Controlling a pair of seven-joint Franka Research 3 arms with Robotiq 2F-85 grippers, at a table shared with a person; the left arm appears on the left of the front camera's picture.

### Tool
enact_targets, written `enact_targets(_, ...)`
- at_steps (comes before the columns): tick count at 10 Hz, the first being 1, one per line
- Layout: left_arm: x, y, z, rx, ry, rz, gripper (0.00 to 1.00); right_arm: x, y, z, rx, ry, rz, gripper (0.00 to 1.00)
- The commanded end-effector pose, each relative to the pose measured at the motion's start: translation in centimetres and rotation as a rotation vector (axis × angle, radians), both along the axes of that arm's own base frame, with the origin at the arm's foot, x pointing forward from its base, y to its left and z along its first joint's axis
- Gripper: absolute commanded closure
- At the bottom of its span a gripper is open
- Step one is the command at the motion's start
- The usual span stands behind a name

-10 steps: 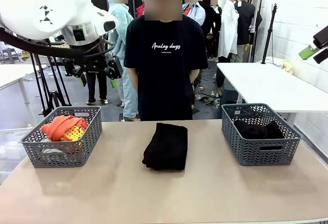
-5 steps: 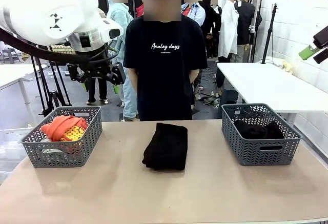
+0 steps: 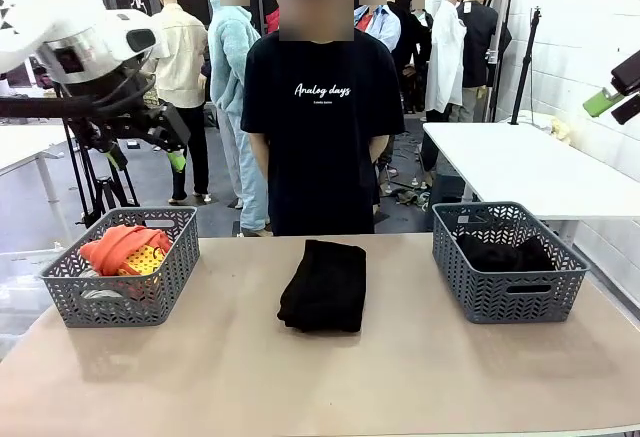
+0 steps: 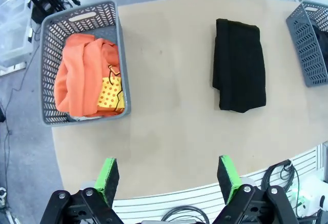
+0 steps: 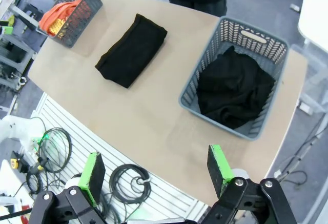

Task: Sort the tops and bottoms.
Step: Lift clothes from the center of the table with your right hand.

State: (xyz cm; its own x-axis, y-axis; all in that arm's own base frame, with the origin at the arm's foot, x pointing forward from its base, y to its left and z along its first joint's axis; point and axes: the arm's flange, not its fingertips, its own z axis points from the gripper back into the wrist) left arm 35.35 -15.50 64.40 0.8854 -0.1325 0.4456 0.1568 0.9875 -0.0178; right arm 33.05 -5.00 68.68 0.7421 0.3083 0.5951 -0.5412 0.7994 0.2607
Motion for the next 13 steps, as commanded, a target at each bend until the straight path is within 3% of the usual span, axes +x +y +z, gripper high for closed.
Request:
enact_targets(1, -0.3, 1.5, -0.5, -0.093, -0.045, -0.026, 0.0, 0.2, 0.0, 0.0, -0.013, 0.001, 0.004, 0.0)
enact_targets(2, -0.1, 2.1, -0.5, -0.159, -0.053, -0.022, 0.0, 0.2, 0.0, 0.0, -0.013, 0.001, 0.004, 0.0)
enact_targets(5, 0.2, 1.8, -0.7, -0.155, -0.018, -0.004, 0.0, 0.0, 0.0, 0.0, 0.0, 0.0, 0.0, 0.0)
enact_targets(6, 0.1, 1.7, 0.0, -0.144, -0.031, 0.01, 0.0, 1.2, 1.9, 0.2, 0.019, 0.002, 0.08, 0.0)
enact_targets(8, 0.1, 1.7, 0.0, -0.144, -0.031, 0.01, 0.0, 5.9, 9.3, -0.6, 0.03, 0.072, 0.308, 0.0)
enact_targets(10, 0.1, 1.7, 0.0, -0.144, -0.031, 0.01, 0.0, 10.0, 16.5, -2.7, -0.054, 0.161, 0.415, 0.0)
enact_targets(11, 0.1, 1.7, 0.0, -0.144, -0.031, 0.01, 0.0, 12.0, 20.0, -4.6, -0.091, 0.23, 0.459, 0.0)
enact_targets(13, 0.1, 1.7, 0.0, -0.144, -0.031, 0.01, 0.0, 14.5, 25.5, -9.0, -0.177, 0.289, 0.477, 0.0)
